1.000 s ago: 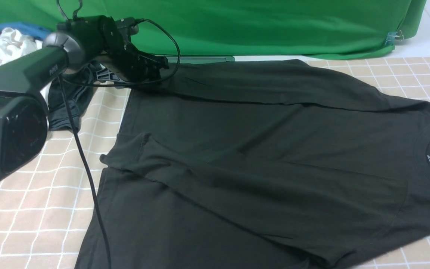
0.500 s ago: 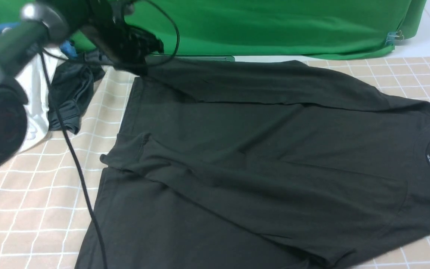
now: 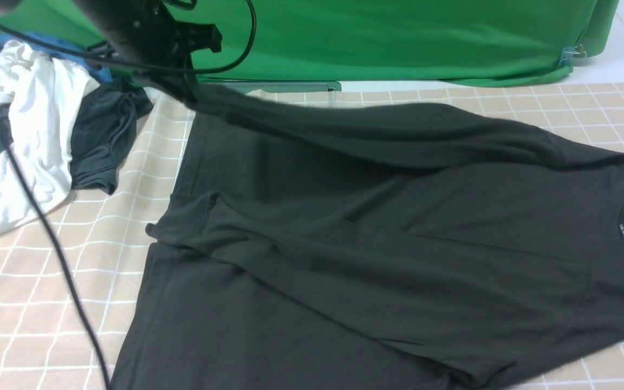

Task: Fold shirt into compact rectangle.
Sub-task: 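Fold the left side of the dark shirt inward over its body with the left gripper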

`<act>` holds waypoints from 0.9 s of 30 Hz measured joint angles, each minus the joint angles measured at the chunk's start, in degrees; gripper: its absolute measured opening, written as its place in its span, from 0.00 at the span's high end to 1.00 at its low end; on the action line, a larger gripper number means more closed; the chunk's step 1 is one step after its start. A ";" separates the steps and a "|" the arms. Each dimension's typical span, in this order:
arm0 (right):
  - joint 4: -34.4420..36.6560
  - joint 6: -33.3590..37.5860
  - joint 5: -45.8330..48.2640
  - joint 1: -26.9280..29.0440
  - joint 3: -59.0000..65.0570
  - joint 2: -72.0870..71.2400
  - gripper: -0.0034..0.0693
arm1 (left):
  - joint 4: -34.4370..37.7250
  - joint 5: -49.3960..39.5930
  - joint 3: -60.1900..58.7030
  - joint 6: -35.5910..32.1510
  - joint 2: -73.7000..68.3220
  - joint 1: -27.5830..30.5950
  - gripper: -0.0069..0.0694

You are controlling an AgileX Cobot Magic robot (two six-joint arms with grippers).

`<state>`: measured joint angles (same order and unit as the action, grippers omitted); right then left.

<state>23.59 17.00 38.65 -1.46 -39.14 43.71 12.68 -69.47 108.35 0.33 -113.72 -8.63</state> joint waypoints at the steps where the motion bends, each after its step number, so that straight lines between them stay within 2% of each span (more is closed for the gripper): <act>1: 0.00 0.00 0.00 0.00 0.00 0.00 0.83 | -0.07 0.00 -0.53 0.18 0.66 -0.06 0.87; 9: 0.00 0.70 0.18 0.00 0.00 0.00 0.82 | -1.87 1.90 -20.93 2.80 9.73 -3.47 0.87; 20: 0.00 1.19 0.29 0.00 0.00 0.00 0.80 | -6.17 6.04 -29.78 5.30 11.16 -4.30 0.85; 24: 0.00 0.50 0.59 0.00 -0.12 0.72 0.80 | -7.89 6.03 -30.51 4.60 11.16 -4.30 0.70; 26: 0.00 -0.07 2.48 0.00 -1.09 2.48 0.79 | -8.75 5.15 -30.51 3.90 11.11 -4.30 0.56; 27: 0.00 -0.21 3.29 0.00 -1.53 3.12 0.79 | -9.21 4.60 -30.51 3.76 11.11 -4.30 0.52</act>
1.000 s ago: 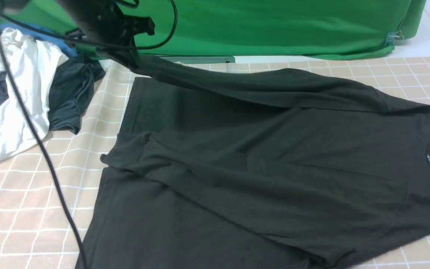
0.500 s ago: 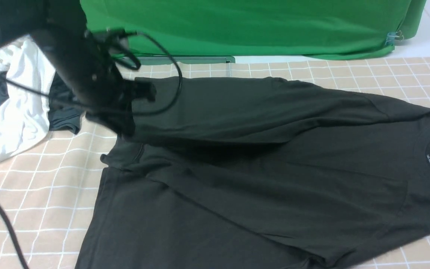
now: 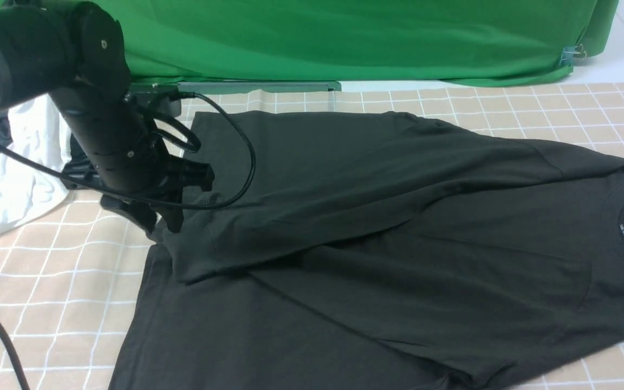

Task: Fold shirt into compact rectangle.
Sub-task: 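Fold the left side of the dark shirt inward over its body with the left gripper, then grasp the near edge of the shirt at its hem and shoulder corners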

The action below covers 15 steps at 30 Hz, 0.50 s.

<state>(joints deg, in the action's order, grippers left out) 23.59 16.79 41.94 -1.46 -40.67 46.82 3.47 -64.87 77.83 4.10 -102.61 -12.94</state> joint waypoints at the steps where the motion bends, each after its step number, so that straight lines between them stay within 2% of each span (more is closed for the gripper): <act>1: 0.00 -0.05 0.62 0.00 -0.51 0.72 0.79 | -0.29 -0.63 0.00 -0.15 0.00 0.00 0.48; 2: -0.23 -0.22 3.29 0.00 -2.29 2.90 0.79 | -0.91 -2.42 0.00 -0.20 0.00 0.00 0.40; 5: -1.78 -1.22 8.04 0.00 -5.75 6.84 0.79 | -0.89 -3.94 -2.25 -0.20 0.76 0.00 0.34; 9: -4.24 -1.81 12.69 0.00 -9.74 11.13 0.78 | 0.33 -2.57 -11.91 0.17 5.61 0.00 0.36; 15: -4.66 -1.81 13.21 0.00 -10.61 12.47 0.78 | 1.35 4.96 -30.49 2.93 17.21 0.00 0.44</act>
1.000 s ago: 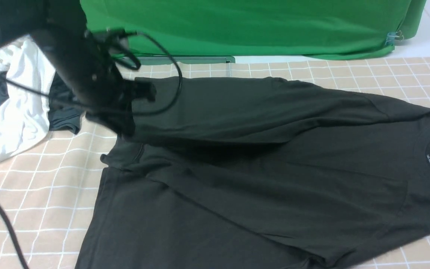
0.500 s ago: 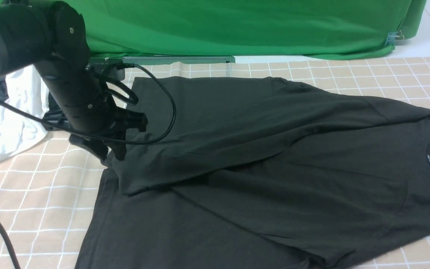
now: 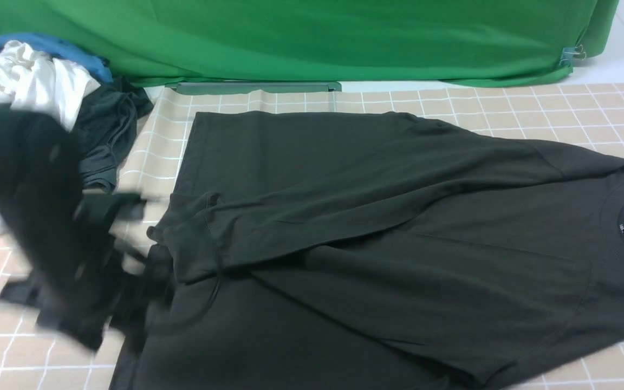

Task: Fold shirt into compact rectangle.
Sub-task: 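Grasp the near edge of the shirt at its hem and shoulder corners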

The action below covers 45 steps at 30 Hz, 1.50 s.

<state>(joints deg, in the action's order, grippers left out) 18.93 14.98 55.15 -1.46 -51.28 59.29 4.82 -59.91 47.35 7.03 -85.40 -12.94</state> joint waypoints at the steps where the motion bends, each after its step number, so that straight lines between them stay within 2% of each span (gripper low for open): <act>1: 0.00 0.00 -0.07 0.00 0.00 0.00 0.77 | 0.00 1.08 -2.28 0.29 1.25 0.00 0.44; 6: 0.00 0.06 -1.12 0.00 -0.24 0.13 0.77 | 1.96 11.15 -12.02 1.02 4.82 0.00 0.38; 10: 0.00 0.06 -1.86 0.00 -0.24 0.18 0.76 | 4.84 14.94 -14.29 1.16 3.56 0.00 0.31; 14: 0.00 0.06 -1.70 0.00 -0.24 0.30 0.76 | 5.43 15.06 -14.19 0.42 0.95 0.00 0.33; 16: 0.00 -0.02 -1.25 0.00 -0.24 0.32 0.76 | 5.30 14.25 -13.96 -0.65 -0.01 0.00 0.40; 18: -0.10 -0.84 -0.09 0.00 -0.29 0.52 0.76 | 4.68 13.36 -13.72 -2.31 -0.59 0.25 0.54; 20: -0.61 -1.67 1.91 0.00 -0.36 1.45 0.76 | 5.24 13.17 -13.51 -4.73 -0.77 0.26 0.74; 22: -2.08 -2.69 4.19 0.00 -0.36 3.58 0.76 | 6.22 13.17 -13.52 -6.44 -0.47 0.26 0.84; 28: -9.79 -5.57 7.58 0.00 -0.36 11.31 0.74 | 7.99 11.07 -14.57 -7.03 4.25 0.07 0.88; 32: -11.17 -5.76 8.07 -0.07 -0.36 14.97 0.62 | 6.44 8.50 -14.54 -4.28 9.59 0.00 0.88; 33: -11.33 -5.31 7.81 -0.61 -0.36 16.69 0.50 | 5.74 7.50 -14.54 -3.09 11.70 0.00 0.88; 34: -11.41 -4.99 7.56 -0.82 -0.36 17.35 0.46 | 5.45 7.11 -14.58 -2.69 12.40 0.00 0.88; 37: -11.96 -3.72 4.08 -3.06 0.45 21.30 0.23 | 4.86 6.11 -14.58 -1.31 15.02 0.00 0.88; 40: -13.76 -3.38 1.40 -5.39 1.21 25.13 0.16 | 4.71 5.90 -14.58 -1.19 15.88 0.00 0.88; 45: -16.69 -4.84 -3.29 -6.88 1.41 30.99 0.14 | 4.66 5.38 -14.58 -1.17 15.88 0.00 0.88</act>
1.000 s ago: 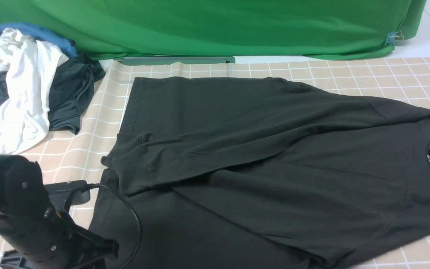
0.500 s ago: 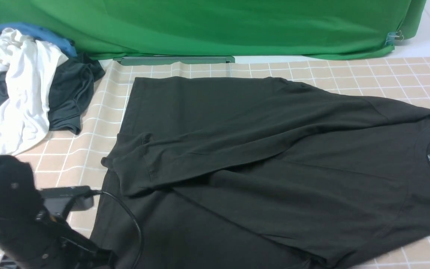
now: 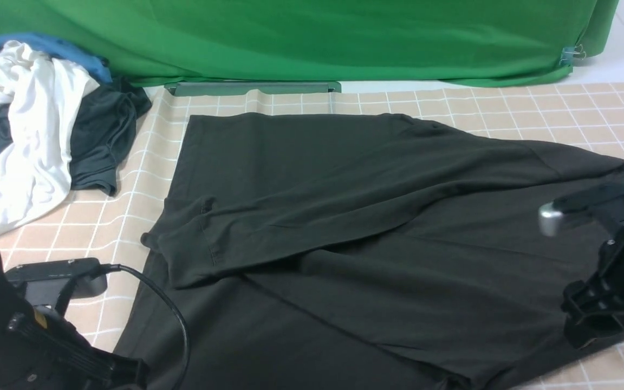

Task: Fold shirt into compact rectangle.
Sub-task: 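Grasp the near edge of the shirt at its hem and shoulder corners, then fold the black garment in half by bringing its near edge over to the far edge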

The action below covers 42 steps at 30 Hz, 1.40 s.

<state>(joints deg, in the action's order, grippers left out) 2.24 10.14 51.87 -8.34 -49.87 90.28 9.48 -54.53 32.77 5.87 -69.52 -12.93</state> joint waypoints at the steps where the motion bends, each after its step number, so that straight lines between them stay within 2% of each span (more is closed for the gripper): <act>1: -0.36 -0.07 -0.91 0.00 0.00 1.37 0.14 | 0.00 0.13 0.00 0.05 0.00 0.00 0.88; 7: -0.82 -0.45 -4.07 -0.05 0.00 6.83 0.15 | 0.00 1.13 0.00 0.11 0.00 0.00 0.88; 10: -1.53 -0.21 -4.20 -0.05 -0.12 7.34 0.22 | 0.18 1.91 -0.02 0.11 0.00 0.00 0.88; 12: -2.24 0.73 -4.53 -0.05 -0.13 7.38 0.45 | 1.21 2.66 -0.02 0.11 0.00 0.00 0.88; 13: -2.24 1.01 -4.72 -0.05 -0.18 7.38 0.53 | 1.88 2.73 0.12 0.11 0.00 0.00 0.88; 15: -2.24 1.78 -4.92 -0.05 -0.18 7.38 0.78 | 3.24 2.73 1.51 0.11 0.00 0.00 0.88; 18: -2.24 2.01 -5.13 -0.05 -0.18 6.86 0.88 | 3.76 2.73 5.20 1.47 -0.05 0.00 0.88; 26: -3.21 1.95 -5.91 -0.05 -0.40 -0.82 0.89 | -0.69 3.54 17.15 9.13 -0.73 0.00 0.88; 31: -3.50 1.90 -5.47 -0.05 -5.15 -1.90 0.89 | -2.05 5.29 25.55 10.66 -5.81 0.21 0.88; 37: -3.50 1.59 -5.30 0.93 -13.85 1.44 0.89 | -2.12 7.23 36.63 11.71 -16.99 4.64 0.88; 42: -3.50 1.47 -5.08 2.97 -22.75 7.06 0.89 | 1.77 7.45 45.49 9.73 -26.14 7.88 0.88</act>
<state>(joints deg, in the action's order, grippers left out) -1.26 11.61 46.78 -5.37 -72.62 97.34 11.24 -47.08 78.26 15.59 -95.66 -5.05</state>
